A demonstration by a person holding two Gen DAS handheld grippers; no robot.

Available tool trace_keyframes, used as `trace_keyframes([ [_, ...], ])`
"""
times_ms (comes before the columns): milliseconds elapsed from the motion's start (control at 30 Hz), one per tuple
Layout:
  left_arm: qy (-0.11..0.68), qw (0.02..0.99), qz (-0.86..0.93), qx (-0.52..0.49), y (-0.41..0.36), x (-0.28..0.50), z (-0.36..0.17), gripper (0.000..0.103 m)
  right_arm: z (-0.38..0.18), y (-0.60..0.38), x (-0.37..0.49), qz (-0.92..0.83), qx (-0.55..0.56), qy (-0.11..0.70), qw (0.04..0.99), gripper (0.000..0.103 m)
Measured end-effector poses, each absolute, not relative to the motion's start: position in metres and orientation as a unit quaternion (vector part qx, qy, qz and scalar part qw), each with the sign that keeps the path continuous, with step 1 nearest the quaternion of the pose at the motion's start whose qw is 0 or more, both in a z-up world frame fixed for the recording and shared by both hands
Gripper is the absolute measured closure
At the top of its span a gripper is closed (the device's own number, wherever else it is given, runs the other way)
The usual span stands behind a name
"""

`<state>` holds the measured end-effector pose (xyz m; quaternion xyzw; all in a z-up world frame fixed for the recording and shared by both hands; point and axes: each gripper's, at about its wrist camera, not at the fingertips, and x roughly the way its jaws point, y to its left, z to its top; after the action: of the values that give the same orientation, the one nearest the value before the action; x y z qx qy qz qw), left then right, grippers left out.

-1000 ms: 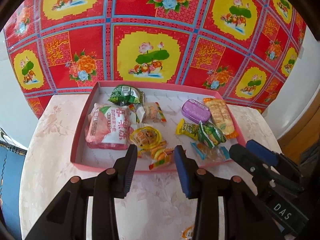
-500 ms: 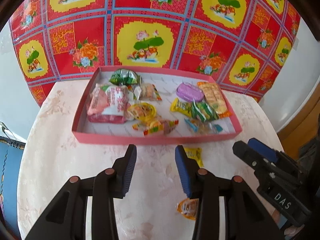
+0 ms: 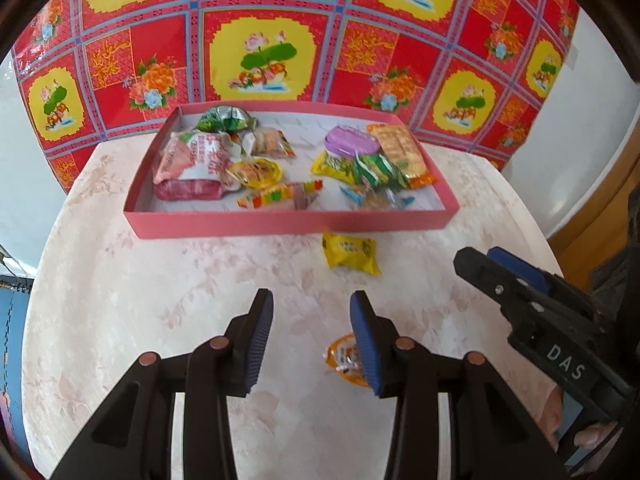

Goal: Organize snacks
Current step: 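Withdraw both tools toward the orange jelly cup and the last yellow candy, then grasp the orange jelly cup with the left tool while the right tool grasps the yellow candy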

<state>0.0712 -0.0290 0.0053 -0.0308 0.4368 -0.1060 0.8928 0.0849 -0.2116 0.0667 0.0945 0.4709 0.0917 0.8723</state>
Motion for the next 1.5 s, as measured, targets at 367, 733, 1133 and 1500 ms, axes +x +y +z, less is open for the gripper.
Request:
trace_keyframes([
  [367, 0.450, 0.883, -0.129, -0.021, -0.038, 0.058, 0.003, 0.061, 0.065, -0.221, 0.080, 0.078, 0.104, 0.477, 0.870, 0.053],
  [733, 0.464, 0.875, -0.138, -0.008, -0.049, 0.055, -0.005, 0.061, 0.065, -0.223, 0.078, 0.075, 0.106, 0.481, 0.867, 0.053],
  [1133, 0.469, 0.871, -0.143, 0.012, -0.060, 0.060, -0.016, 0.061, 0.059, -0.221, 0.080, 0.073, 0.105, 0.490, 0.862, 0.053],
  [1500, 0.457, 0.877, -0.149, -0.003, -0.054, 0.061, -0.017, 0.074, 0.055, -0.220, 0.081, 0.072, 0.103, 0.497, 0.858, 0.053],
])
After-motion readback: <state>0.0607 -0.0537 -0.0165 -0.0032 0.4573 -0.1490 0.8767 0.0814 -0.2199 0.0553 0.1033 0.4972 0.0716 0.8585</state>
